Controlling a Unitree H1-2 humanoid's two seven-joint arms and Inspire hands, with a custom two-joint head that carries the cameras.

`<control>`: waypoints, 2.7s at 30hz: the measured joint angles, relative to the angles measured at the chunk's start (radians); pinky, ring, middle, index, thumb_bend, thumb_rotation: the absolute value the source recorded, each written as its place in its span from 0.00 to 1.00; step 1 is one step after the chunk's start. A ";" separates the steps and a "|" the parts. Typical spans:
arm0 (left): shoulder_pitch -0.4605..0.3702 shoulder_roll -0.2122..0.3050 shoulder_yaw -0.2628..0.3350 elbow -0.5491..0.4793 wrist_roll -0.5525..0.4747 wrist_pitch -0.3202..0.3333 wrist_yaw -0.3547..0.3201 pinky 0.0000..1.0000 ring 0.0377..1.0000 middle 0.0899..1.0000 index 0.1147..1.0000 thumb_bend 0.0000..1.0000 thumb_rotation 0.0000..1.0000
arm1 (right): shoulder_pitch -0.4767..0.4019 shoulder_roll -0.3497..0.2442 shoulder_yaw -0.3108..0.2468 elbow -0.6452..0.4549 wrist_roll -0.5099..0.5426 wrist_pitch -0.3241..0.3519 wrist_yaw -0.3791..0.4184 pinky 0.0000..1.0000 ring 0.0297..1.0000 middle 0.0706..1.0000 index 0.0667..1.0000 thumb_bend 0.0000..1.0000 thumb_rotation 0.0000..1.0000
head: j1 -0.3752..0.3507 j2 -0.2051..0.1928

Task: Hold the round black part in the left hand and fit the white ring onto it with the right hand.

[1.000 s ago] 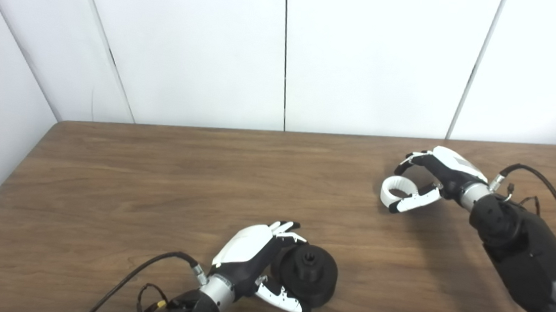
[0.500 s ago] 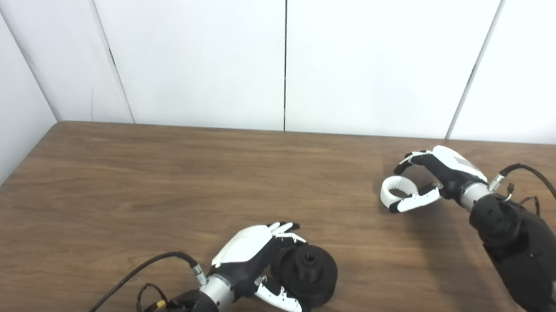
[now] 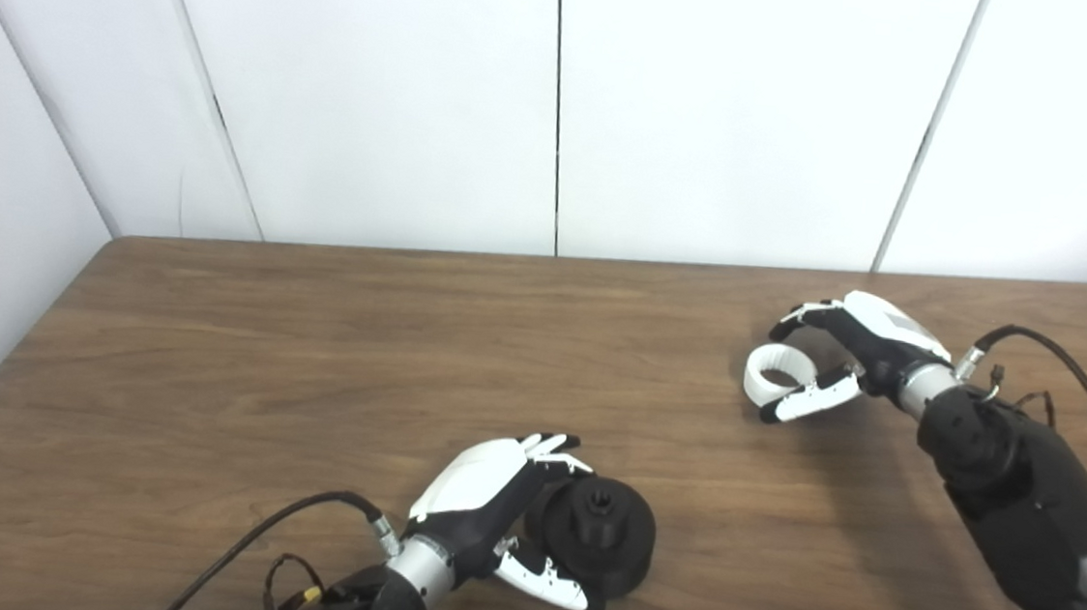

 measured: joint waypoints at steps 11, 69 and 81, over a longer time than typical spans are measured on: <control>0.000 0.001 0.005 -0.003 0.000 0.003 -0.007 1.00 1.00 0.97 0.70 0.93 0.26 | 0.000 0.000 0.000 0.002 -0.001 0.000 0.000 0.88 0.98 0.91 0.71 0.91 0.31 | 0.002 0.003; -0.002 -0.004 0.013 -0.010 0.020 0.008 -0.033 1.00 1.00 0.98 0.70 0.93 0.26 | 0.003 0.000 -0.004 0.013 -0.009 -0.043 -0.034 0.85 0.97 0.89 0.62 0.73 0.25 | 0.006 0.002; -0.001 -0.005 0.015 -0.010 0.020 0.008 -0.033 1.00 1.00 0.98 0.70 0.93 0.26 | 0.006 -0.003 -0.014 -0.011 -0.002 -0.043 -0.031 0.85 0.96 0.89 0.60 0.72 0.24 | 0.006 0.002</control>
